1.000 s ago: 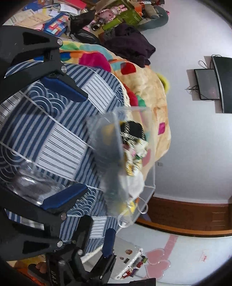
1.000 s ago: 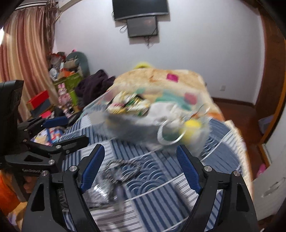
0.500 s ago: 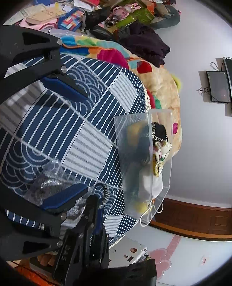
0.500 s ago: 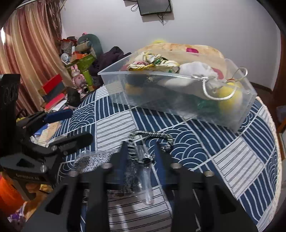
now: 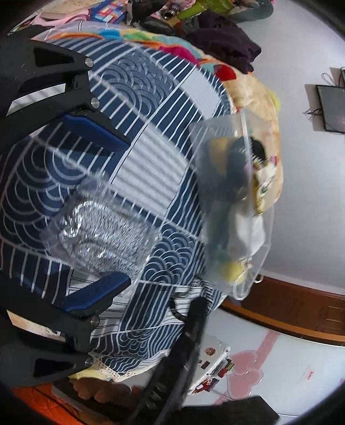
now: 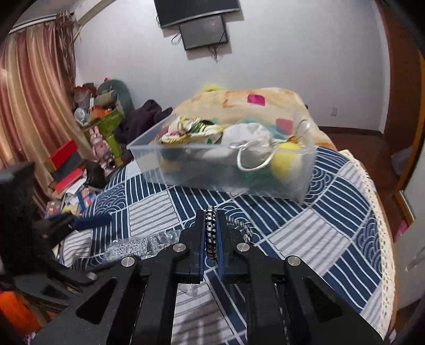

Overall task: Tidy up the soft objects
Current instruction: 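Grasp the bagged silver scrubber with the left tool while the right tool grasps the black beaded strap, then drop the scrubber and beaded strap into the box, opening both tools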

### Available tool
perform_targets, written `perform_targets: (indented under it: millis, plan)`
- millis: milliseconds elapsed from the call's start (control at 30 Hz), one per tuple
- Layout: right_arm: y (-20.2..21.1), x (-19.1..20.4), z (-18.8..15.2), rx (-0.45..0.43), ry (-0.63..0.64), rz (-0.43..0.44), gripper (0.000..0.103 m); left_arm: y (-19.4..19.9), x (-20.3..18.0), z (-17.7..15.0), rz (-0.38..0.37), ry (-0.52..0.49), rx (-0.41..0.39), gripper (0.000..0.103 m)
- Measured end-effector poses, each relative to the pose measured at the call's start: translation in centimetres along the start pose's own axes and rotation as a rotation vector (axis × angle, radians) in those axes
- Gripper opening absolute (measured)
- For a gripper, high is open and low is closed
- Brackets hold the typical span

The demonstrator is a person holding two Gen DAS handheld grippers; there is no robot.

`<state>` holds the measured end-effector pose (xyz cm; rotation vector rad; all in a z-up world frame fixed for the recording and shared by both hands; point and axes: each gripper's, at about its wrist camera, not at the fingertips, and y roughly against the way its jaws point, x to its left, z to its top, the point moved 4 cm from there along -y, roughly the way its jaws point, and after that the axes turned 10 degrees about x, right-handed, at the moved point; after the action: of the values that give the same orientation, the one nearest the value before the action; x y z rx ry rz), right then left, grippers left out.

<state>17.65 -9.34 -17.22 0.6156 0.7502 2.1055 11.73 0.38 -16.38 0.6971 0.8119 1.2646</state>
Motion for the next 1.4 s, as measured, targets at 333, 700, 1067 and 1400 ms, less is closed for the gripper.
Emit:
perform_targets:
  millis: [333,700,1067,1400]
  plan:
    - [1.1,-0.8,-0.2,-0.025,-0.022,-0.018,0.007,-0.6,-2.1,-0.6,-0.037,-0.073,-0.028,0.038]
    - [2.6,-0.4,1.1,-0.071,0.007,-0.034,0.007,2.3,-0.2,2.3,-0.012,-0.043,-0.112,0.029]
    - [5.1,0.3,5.1,-0.189,0.048,-0.075,0.007,6.9,2.1,8.2,0.056,-0.011,-0.282,0.029]
    - [3.3,0.6,9.8,-0.236,0.072,-0.144,0.007,4.9,4.2,13.2,0.113,0.026,-0.308,0.029]
